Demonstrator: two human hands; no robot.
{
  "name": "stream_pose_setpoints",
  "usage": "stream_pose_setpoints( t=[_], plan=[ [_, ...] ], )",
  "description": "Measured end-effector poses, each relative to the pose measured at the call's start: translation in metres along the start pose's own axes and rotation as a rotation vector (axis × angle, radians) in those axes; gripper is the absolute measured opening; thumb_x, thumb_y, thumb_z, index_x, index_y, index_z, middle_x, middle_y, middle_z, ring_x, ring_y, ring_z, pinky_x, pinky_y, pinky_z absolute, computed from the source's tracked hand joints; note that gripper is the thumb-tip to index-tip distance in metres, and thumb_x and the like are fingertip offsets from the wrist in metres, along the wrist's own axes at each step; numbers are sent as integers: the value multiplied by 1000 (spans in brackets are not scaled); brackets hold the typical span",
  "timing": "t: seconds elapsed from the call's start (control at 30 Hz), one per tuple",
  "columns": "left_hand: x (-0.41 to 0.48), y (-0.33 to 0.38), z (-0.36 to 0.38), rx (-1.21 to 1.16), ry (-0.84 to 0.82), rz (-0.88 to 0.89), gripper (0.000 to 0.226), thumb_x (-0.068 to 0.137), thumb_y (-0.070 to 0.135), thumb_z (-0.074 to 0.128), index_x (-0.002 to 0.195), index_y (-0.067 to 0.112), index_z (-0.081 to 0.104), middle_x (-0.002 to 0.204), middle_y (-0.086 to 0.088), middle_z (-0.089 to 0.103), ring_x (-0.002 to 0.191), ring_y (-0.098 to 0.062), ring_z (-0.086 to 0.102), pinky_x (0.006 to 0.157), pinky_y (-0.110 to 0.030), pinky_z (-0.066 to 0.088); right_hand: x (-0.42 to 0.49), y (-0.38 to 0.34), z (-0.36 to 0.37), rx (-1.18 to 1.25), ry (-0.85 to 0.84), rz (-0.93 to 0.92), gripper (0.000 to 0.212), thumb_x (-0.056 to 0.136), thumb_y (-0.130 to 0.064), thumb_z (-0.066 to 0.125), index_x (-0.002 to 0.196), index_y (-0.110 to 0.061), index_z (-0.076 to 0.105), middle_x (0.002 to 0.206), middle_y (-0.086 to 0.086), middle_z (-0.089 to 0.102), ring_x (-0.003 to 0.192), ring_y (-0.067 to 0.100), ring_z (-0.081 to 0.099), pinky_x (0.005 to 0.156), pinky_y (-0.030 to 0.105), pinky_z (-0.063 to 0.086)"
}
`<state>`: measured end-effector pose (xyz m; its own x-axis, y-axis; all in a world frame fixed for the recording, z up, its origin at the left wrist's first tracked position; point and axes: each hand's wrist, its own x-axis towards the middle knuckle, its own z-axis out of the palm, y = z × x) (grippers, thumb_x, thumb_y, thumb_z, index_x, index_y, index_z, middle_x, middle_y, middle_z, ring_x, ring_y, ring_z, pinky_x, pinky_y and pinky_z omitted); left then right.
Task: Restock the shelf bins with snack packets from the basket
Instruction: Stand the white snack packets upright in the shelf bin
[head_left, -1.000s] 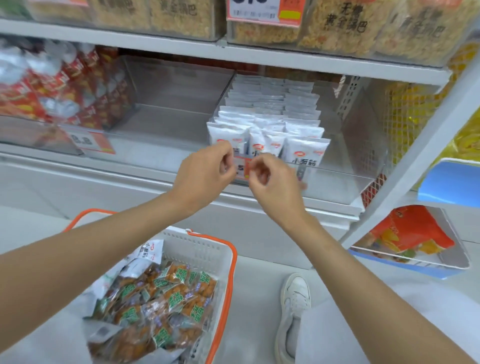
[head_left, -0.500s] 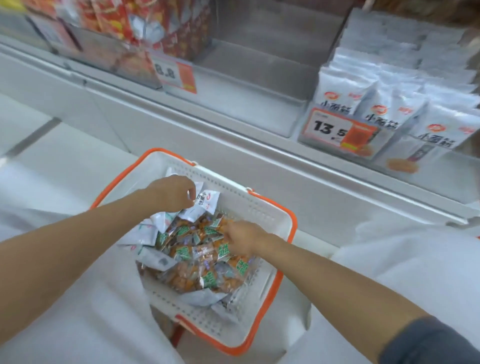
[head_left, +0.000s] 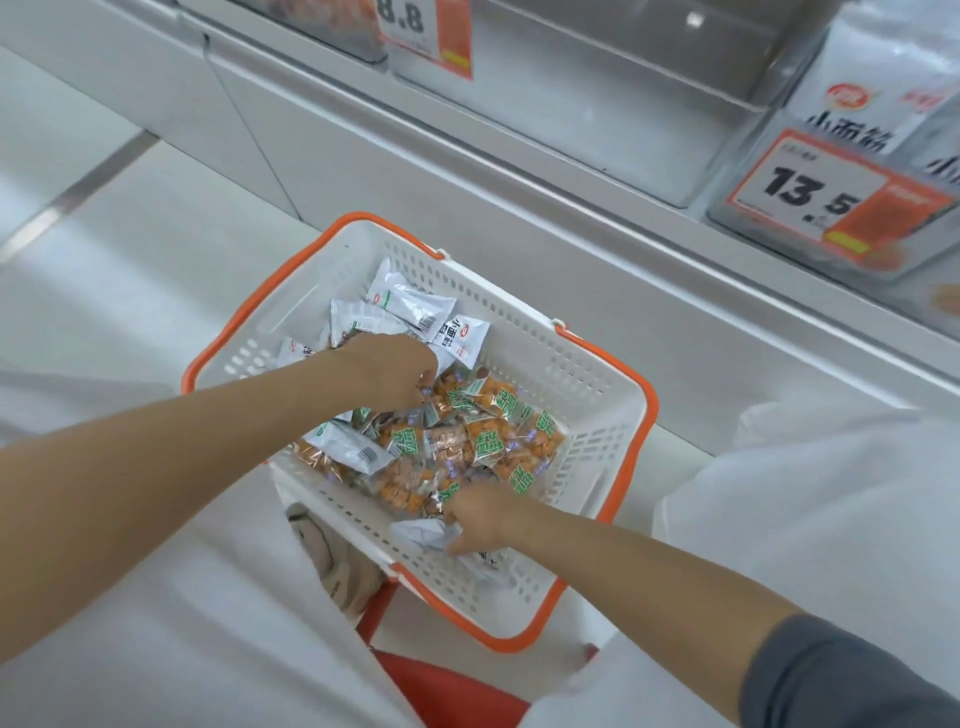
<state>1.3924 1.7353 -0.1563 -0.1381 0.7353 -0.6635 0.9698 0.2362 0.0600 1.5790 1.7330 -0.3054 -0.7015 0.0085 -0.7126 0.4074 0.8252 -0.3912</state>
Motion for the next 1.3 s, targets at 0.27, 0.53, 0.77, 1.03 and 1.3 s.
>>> stream_pose_setpoints(
  t=[0.27, 0.53, 0.77, 1.03, 1.3],
  plan=[
    [-1, 14, -9, -66, 10, 30, 22, 95, 25, 52, 117, 25, 57, 108, 7, 57, 99, -17, 56, 83, -32, 48, -2, -23, 3, 34, 256, -42, 17, 94, -9, 51, 82, -3, 62, 75, 10, 59, 71, 26, 57, 58, 37, 50],
    [2, 21, -25, 4, 194, -130, 7, 88, 15, 53, 95, 16, 50, 96, 0, 57, 92, -22, 57, 72, -30, 43, -59, 22, -103, 480, 759, 278, 28, 90, -11, 54, 65, -8, 67, 62, 7, 63, 56, 18, 57, 55, 29, 48],
    [14, 57, -31, -205, 252, 10, 115, 67, 65, 74, 152, 19, 12, 152, -9, 28, 135, -32, 35, 104, -48, 39, -138, 32, -177, 1568, 1072, 305, 37, 84, 1, 59, 115, -16, 47, 70, 9, 62, 51, 15, 57, 56, 28, 50],
    [14, 94, -66, -1002, 272, 369, 45, 84, 26, 74, 123, 11, 55, 115, -13, 66, 105, -22, 64, 94, -42, 52, -211, 34, -217, 866, 1232, 305, 22, 97, -37, 51, 103, -19, 63, 84, -8, 61, 83, 13, 55, 74, 30, 41],
    [-6, 105, -82, -1102, -109, 555, 27, 94, 19, 60, 119, 10, 59, 111, 0, 72, 101, -6, 68, 82, -14, 51, -231, 53, -224, 390, 1251, 109, 38, 98, -33, 56, 65, -15, 56, 59, -5, 48, 56, 7, 41, 57, 29, 33]
  ],
)
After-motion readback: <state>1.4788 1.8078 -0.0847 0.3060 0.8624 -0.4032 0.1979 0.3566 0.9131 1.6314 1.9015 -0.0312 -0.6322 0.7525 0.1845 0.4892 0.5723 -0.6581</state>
